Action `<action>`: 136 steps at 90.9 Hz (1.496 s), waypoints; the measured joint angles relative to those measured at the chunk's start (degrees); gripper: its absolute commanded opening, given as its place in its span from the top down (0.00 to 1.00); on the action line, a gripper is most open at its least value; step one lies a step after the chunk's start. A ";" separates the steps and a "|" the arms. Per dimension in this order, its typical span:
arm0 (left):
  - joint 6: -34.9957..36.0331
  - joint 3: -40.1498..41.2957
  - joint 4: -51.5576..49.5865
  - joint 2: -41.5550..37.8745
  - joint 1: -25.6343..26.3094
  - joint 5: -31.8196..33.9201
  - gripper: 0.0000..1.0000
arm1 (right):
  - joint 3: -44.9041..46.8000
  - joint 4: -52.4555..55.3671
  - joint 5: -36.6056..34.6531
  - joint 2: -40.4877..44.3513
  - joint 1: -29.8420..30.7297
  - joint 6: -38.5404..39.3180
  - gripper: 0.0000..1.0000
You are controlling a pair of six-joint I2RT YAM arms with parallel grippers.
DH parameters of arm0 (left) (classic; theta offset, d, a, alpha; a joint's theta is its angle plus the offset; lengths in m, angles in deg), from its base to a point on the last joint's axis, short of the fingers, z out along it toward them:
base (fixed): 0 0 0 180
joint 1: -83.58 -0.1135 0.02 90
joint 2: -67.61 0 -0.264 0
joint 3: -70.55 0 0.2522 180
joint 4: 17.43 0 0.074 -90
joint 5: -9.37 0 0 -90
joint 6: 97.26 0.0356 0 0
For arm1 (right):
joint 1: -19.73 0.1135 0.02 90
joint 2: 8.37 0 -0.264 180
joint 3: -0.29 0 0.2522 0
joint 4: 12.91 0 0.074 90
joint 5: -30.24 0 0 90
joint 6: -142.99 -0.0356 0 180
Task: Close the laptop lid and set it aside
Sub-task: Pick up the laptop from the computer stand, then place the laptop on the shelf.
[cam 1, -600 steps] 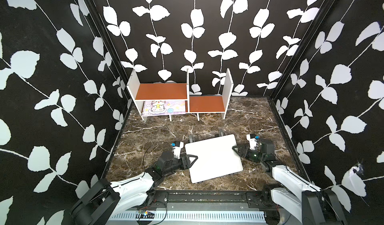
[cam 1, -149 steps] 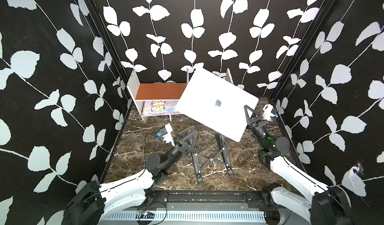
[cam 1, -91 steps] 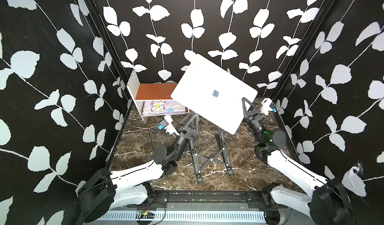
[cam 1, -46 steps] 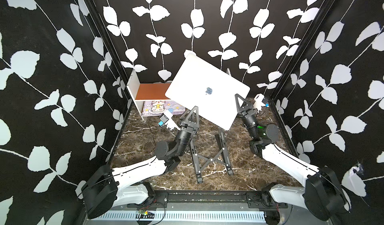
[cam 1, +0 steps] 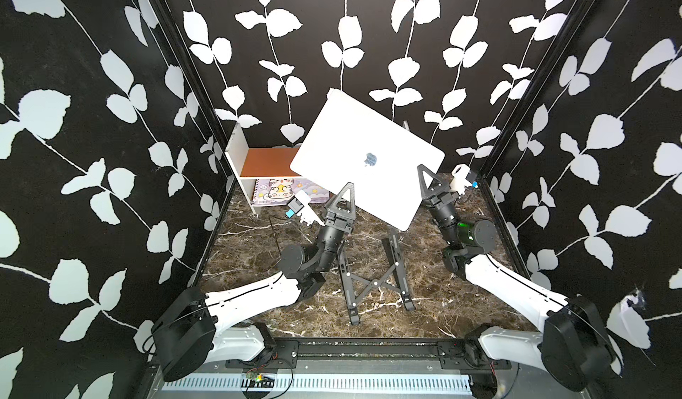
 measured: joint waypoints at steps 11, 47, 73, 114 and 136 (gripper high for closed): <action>-0.42 -0.22 0.00 0.33 0.00 -0.31 0.73 | 0.00 0.04 0.20 0.00 0.20 0.02 1.00; -3.74 -1.18 0.17 1.27 0.00 -0.07 0.96 | 0.00 -0.79 0.52 0.00 0.50 0.90 1.00; -3.87 -1.18 -0.76 0.42 0.31 0.02 1.00 | 0.09 -3.04 0.70 0.02 0.55 1.29 0.60; -5.14 4.87 -7.30 -9.03 -8.37 -1.73 1.00 | 4.22 -4.61 12.04 -2.89 -8.00 -2.73 0.23; -7.85 6.51 -8.74 -14.01 -14.58 -1.38 1.00 | 4.61 19.52 22.47 5.42 -13.99 11.54 0.23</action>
